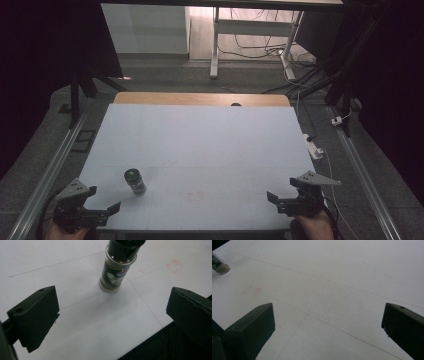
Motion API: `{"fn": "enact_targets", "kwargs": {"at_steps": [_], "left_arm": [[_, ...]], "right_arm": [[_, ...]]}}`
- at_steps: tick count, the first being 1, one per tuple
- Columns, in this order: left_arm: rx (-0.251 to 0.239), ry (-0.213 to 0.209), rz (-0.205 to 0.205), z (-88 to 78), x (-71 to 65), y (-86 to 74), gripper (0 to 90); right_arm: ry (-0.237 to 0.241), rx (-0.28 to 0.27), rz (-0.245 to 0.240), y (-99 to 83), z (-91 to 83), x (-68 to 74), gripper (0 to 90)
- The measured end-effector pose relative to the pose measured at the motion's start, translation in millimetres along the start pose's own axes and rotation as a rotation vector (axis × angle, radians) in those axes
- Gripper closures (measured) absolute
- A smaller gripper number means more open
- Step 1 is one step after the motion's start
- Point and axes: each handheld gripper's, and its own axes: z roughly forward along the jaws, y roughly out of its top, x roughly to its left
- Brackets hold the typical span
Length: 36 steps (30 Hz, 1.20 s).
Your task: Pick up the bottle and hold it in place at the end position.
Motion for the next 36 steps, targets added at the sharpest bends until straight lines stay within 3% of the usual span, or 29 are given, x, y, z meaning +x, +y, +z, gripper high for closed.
{"fn": "enact_targets", "kwargs": {"at_steps": [10, 14, 21, 26, 30, 36], "left_arm": [[-0.006, -0.029, -0.012, -1.6, 2.5, -1.7, 0.1], [-0.007, -0.051, 0.013, -1.5, 1.4, -1.7, 0.7], [0.004, -0.046, 0.022, -0.4, 0.1, -1.1, 0.0], [-0.006, -0.063, 0.007, -1.5, 2.5, -1.6, 0.0], [-0.047, -0.08, 0.001, -4.1, 4.5, -2.1, 0.0], [-0.048, -0.081, 0.028, -0.8, 1.7, 1.5, 0.0]], "right_arm": [[0.025, 0.009, 0.004, 1.1, 2.2, -1.2, 0.0], [0.028, 0.017, -0.001, 1.4, 3.1, -0.7, 0.0], [0.037, 0.028, -0.011, 1.6, 3.8, 0.2, 0.0], [0.038, 0.034, -0.021, 1.8, 4.6, 1.1, 0.0], [0.037, 0.038, -0.029, 1.9, 5.1, 1.7, 0.0], [0.038, 0.044, -0.028, 2.1, 5.5, 1.9, 0.0]]}}
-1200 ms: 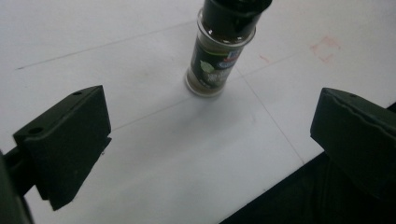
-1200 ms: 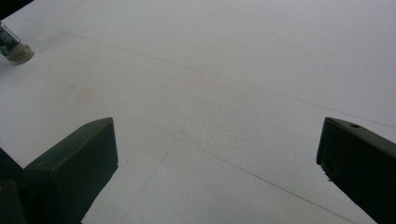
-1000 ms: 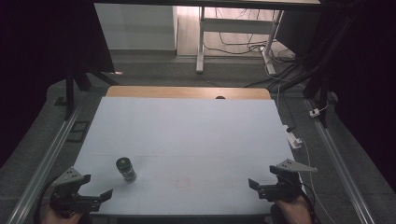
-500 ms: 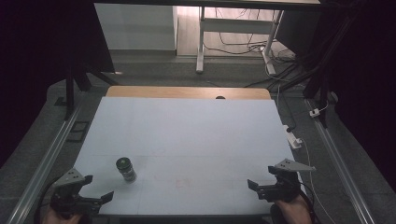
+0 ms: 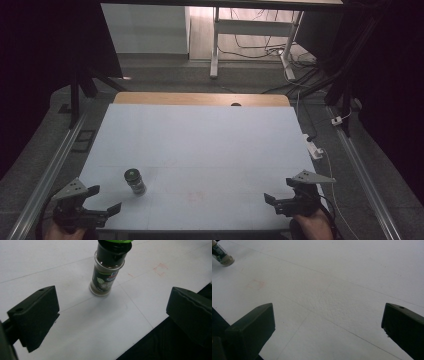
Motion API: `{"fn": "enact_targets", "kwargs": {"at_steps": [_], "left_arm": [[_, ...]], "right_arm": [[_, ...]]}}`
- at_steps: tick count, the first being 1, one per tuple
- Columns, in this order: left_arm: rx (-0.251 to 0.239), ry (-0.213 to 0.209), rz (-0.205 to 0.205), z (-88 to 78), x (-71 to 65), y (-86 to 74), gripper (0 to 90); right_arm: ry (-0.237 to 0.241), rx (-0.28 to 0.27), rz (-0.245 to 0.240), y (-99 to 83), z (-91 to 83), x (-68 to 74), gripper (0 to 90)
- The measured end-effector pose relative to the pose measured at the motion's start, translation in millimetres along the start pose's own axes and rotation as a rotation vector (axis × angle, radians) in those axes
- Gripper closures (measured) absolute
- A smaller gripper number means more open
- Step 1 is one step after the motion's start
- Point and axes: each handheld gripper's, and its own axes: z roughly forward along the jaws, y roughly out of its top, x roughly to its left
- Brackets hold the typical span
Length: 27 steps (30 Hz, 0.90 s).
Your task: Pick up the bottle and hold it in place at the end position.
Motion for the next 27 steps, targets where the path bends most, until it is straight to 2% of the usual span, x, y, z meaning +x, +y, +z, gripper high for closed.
{"fn": "enact_targets", "kwargs": {"at_steps": [9, 11, 13, 17, 22, 27], "left_arm": [[-0.025, -0.014, 0.018, 4.0, 2.0, 4.9, 0.0], [-0.03, -0.014, 0.03, 5.7, 2.5, 6.7, 0.0], [-0.032, -0.004, 0.064, 9.8, 1.5, 10.2, 0.5], [-0.045, -0.006, 0.079, 16.4, 0.7, 16.5, 1.7], [-0.024, 0.01, 0.099, 25.4, -0.6, 22.3, 1.4], [-0.011, 0.007, 0.092, 33.9, 1.8, 27.1, 0.0]], "right_arm": [[-0.003, 0.005, -0.014, 0.2, 0.8, 1.0, 0.0], [-0.003, 0.005, -0.014, 0.3, 0.9, 0.8, 0.0], [-0.002, 0.007, -0.013, 0.3, 1.1, 0.7, 0.0], [-0.001, 0.015, -0.009, 0.6, 1.9, 1.0, 0.0], [0.0, 0.018, -0.01, 0.7, 2.2, 0.9, 0.0], [0.0, 0.019, -0.009, 0.8, 2.3, 0.8, 0.0]]}}
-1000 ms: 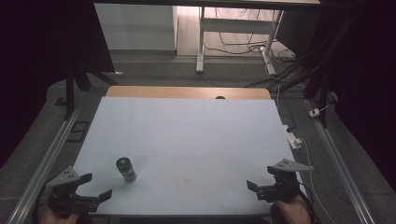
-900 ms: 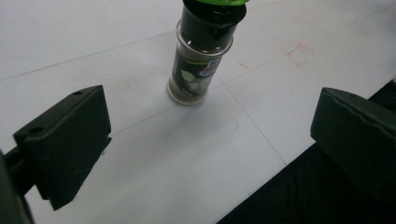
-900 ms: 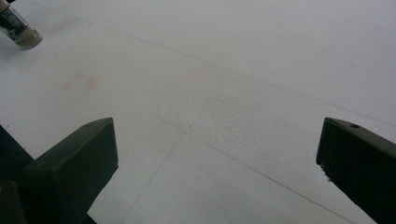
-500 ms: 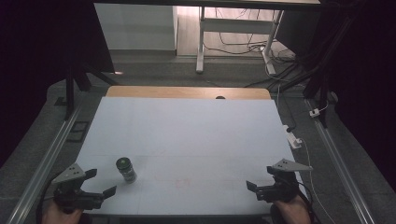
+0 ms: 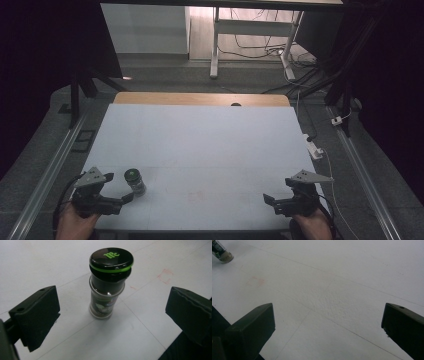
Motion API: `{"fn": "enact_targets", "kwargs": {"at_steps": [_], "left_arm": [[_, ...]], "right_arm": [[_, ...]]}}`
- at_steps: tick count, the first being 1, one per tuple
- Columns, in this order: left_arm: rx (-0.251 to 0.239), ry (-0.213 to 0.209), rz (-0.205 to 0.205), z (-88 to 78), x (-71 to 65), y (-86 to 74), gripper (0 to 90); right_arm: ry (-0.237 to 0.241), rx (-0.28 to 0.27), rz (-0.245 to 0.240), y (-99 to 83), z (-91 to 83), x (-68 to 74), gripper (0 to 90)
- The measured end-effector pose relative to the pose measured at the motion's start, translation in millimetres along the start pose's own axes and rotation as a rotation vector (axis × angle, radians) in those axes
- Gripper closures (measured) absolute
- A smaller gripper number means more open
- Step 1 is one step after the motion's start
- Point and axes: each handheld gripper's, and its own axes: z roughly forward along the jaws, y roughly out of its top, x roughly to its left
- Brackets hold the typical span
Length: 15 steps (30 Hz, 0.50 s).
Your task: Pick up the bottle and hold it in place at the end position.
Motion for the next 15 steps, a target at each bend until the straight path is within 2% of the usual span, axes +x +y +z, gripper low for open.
{"fn": "enact_targets", "kwargs": {"at_steps": [3, 5, 7, 9, 10, 12, 15], "left_arm": [[0.012, 0.016, -0.012, 7.4, 2.6, 3.7, 0.0], [0.014, 0.032, -0.003, 13.6, 5.3, 6.6, 0.0], [0.012, 0.02, -0.006, 15.0, 6.6, 7.3, 0.0], [0.01, -0.013, -0.021, 18.3, 9.2, 8.3, 0.0], [0.016, -0.024, -0.015, 20.3, 10.0, 8.5, 0.0], [0.036, -0.016, 0.004, 24.4, 9.8, 9.3, 0.0], [0.063, -0.027, 0.013, 31.4, 9.7, 10.2, 0.0]], "right_arm": [[0.001, 0.001, 0.0, 0.1, 0.4, 0.2, 0.0], [0.002, 0.002, -0.002, 0.0, 0.4, 0.2, 0.0], [0.003, 0.002, -0.001, 0.1, 0.5, 0.1, 0.0], [0.004, 0.003, -0.002, 0.1, 0.5, 0.0, 0.0], [0.003, 0.005, -0.001, 0.2, 0.5, 0.1, 0.0], [0.003, 0.006, -0.004, 0.2, 0.6, 0.0, 0.0], [0.003, 0.006, -0.005, 0.2, 0.9, 0.2, 0.0]]}}
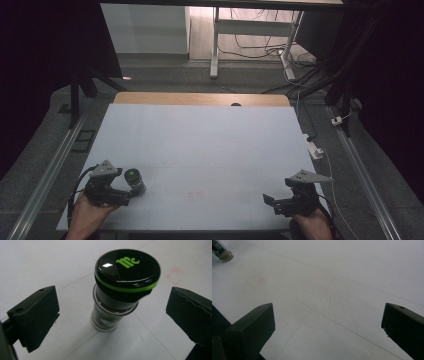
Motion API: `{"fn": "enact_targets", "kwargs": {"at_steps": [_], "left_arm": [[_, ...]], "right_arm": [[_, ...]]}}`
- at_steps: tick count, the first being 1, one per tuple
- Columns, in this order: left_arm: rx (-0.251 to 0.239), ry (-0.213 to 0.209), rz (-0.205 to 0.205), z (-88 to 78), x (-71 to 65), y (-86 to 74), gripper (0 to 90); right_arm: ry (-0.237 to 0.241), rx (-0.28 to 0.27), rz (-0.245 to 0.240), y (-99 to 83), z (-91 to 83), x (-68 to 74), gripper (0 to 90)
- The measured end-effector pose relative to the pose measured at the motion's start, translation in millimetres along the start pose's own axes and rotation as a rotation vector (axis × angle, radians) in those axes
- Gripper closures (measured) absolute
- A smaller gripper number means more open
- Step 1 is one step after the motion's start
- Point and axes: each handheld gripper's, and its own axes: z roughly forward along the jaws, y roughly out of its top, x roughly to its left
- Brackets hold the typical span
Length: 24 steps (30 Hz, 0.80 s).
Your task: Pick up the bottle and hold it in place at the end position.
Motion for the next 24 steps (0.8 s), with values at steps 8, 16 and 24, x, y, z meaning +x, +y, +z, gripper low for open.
{"fn": "enact_targets", "kwargs": {"at_steps": [8, 16, 24], "left_arm": [[0.077, 0.019, 0.045, 14.4, -0.4, 1.3, 2.3], [0.102, 0.032, 0.066, 16.6, 0.0, 0.1, 22.9], [0.119, 0.028, 0.093, 16.7, 0.2, -0.3, 43.5]], "right_arm": [[0.0, 0.003, -0.003, 0.1, -0.1, 0.3, 0.0], [0.001, 0.004, -0.014, 0.1, 0.1, 1.1, 0.0], [0.002, 0.004, -0.022, 0.1, 0.1, 1.8, 0.0]]}}
